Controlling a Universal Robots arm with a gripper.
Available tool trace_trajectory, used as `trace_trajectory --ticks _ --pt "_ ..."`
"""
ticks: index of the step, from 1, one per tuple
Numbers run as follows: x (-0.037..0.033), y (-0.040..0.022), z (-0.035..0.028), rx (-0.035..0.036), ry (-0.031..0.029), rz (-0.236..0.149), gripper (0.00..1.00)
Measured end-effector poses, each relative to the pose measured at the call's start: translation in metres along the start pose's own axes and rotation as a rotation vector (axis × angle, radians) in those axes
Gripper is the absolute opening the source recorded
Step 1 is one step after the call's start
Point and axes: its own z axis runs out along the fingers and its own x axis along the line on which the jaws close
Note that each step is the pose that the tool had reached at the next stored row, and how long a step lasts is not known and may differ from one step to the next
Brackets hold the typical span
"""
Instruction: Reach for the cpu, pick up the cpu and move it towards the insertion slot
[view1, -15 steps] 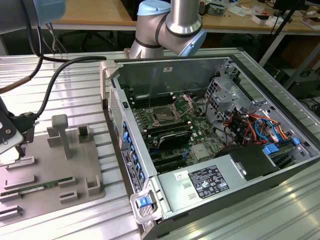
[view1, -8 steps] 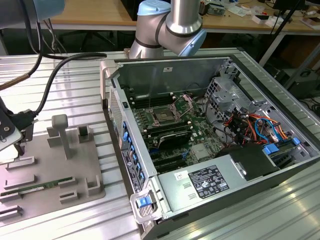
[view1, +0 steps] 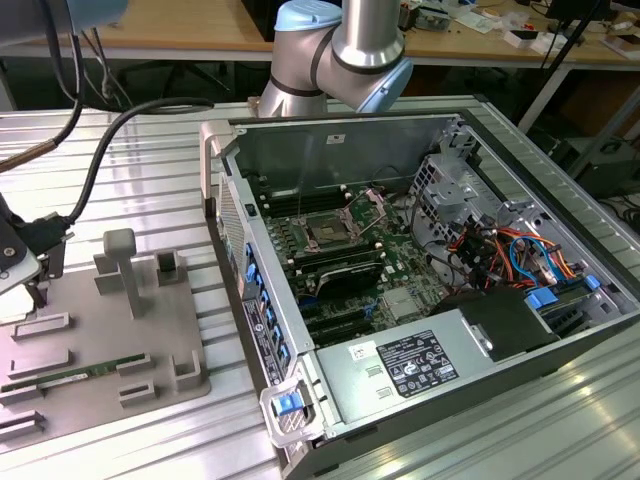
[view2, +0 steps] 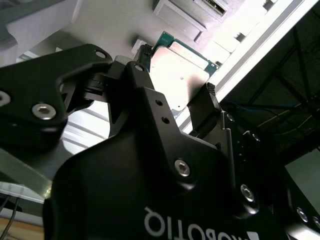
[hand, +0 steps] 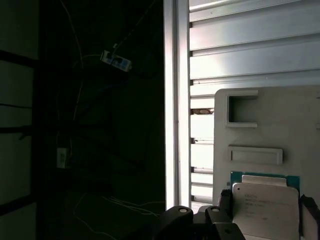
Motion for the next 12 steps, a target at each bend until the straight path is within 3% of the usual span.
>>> trace_trajectory --ticks 12 --pt "0.0 0.0 -0.0091 0.0 0.0 0.0 0.55"
